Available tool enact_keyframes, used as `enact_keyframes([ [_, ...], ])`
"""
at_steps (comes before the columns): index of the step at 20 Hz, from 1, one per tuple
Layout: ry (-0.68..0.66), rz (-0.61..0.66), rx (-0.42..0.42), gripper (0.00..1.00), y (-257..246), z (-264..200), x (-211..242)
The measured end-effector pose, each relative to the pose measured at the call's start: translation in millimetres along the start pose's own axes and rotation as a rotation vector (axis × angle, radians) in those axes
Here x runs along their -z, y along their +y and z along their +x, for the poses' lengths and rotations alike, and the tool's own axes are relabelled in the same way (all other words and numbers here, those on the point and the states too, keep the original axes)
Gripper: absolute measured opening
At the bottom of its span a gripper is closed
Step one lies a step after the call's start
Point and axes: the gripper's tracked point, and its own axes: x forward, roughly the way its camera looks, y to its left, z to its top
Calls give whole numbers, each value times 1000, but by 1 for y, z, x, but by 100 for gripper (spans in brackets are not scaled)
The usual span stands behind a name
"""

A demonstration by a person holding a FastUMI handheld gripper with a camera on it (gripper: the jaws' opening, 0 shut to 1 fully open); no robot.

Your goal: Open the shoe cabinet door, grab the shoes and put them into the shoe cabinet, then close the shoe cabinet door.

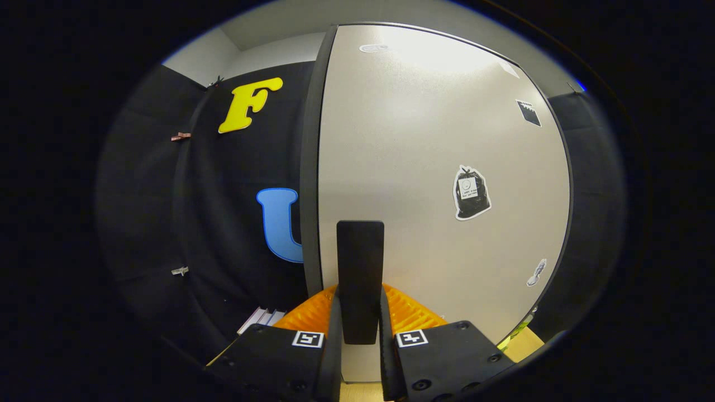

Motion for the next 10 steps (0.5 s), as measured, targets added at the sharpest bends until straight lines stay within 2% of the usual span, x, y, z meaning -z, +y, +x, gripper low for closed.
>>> enact_keyframes([
  [10,4,17,-66,32,-4,-41,0],
])
